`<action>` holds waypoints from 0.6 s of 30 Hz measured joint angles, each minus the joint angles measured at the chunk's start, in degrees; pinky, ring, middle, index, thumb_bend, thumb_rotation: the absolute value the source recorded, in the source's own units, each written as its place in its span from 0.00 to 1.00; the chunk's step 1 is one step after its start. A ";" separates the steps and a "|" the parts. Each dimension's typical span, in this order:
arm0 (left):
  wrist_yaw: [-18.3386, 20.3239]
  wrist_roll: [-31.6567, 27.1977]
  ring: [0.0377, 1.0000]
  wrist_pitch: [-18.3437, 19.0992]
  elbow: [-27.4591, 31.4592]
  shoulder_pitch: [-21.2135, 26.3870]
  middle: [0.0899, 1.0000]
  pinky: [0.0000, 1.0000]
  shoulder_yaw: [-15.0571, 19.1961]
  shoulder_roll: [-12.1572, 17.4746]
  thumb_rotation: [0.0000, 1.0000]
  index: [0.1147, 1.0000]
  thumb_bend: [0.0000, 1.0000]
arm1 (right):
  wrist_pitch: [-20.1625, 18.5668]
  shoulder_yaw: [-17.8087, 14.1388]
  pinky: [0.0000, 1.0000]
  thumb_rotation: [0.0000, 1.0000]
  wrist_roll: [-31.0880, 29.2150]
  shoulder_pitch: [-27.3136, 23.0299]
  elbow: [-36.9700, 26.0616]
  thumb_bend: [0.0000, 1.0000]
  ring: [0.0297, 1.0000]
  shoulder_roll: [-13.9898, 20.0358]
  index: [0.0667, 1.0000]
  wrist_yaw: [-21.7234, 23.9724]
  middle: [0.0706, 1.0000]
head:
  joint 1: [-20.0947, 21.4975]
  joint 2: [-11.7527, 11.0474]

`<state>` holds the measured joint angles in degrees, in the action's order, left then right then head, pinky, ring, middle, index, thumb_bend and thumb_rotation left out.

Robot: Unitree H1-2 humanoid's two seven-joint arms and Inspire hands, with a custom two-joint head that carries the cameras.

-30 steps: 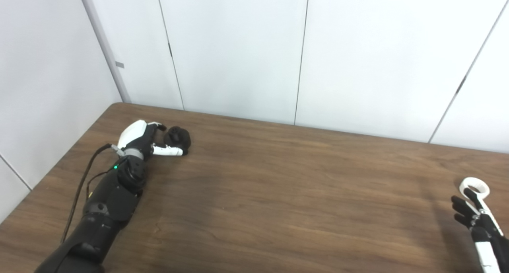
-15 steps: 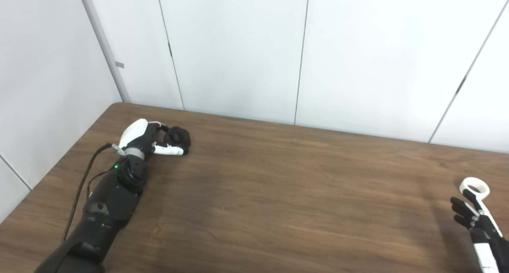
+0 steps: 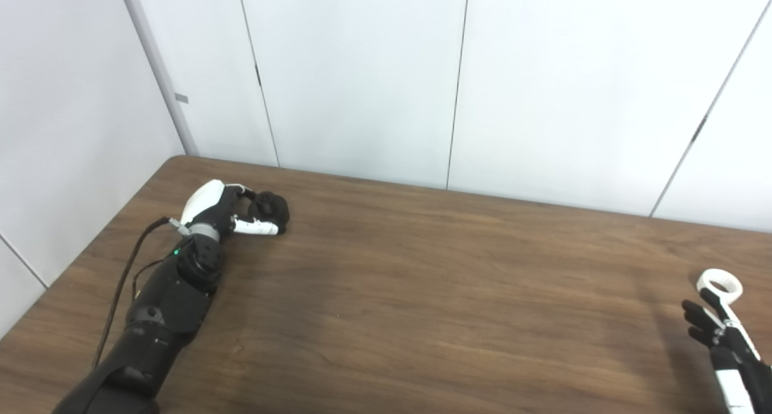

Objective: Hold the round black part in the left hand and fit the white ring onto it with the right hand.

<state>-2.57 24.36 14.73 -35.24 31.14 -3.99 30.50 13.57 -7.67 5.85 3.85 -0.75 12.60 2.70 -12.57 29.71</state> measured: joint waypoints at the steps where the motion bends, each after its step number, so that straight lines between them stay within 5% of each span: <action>1: -0.08 -0.12 0.98 -0.03 -0.02 0.00 0.89 1.00 0.01 -0.05 0.25 0.69 0.91 | 0.00 0.00 0.86 1.00 0.00 0.01 0.00 0.67 0.87 0.00 0.92 0.00 0.85 | 0.00 0.00; 8: -0.87 -0.72 0.98 -0.09 -0.22 0.08 0.89 1.00 0.00 -0.39 0.23 0.68 0.90 | 0.05 0.06 0.85 1.00 0.13 0.06 -0.05 0.66 0.86 0.00 0.92 -0.10 0.85 | 0.26 0.09; 12: -1.67 -1.04 0.96 -0.80 -0.61 0.22 0.85 1.00 0.29 -0.73 0.14 0.55 0.85 | 0.00 0.09 0.85 1.00 0.27 0.14 -0.17 0.65 0.86 -0.02 0.92 -0.37 0.85 | 0.35 0.18; 14: -2.21 -1.90 0.96 -1.89 -0.75 0.22 0.83 1.00 0.97 -1.17 0.08 0.46 0.61 | 0.02 0.14 0.85 1.00 0.31 0.18 -0.21 0.66 0.86 -0.02 0.92 -0.44 0.85 | 0.35 0.18; 18: -4.09 -2.82 0.93 -3.80 -2.00 0.22 0.78 1.00 1.69 -2.17 0.05 0.42 0.53 | 0.02 0.29 0.85 1.00 0.75 0.22 -0.34 0.66 0.86 -0.02 0.92 -0.57 0.85 | 0.44 0.26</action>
<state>-6.66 21.55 10.93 -37.24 31.36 -2.30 28.33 13.59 -7.37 6.60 4.07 -1.09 12.58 2.13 -12.13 29.97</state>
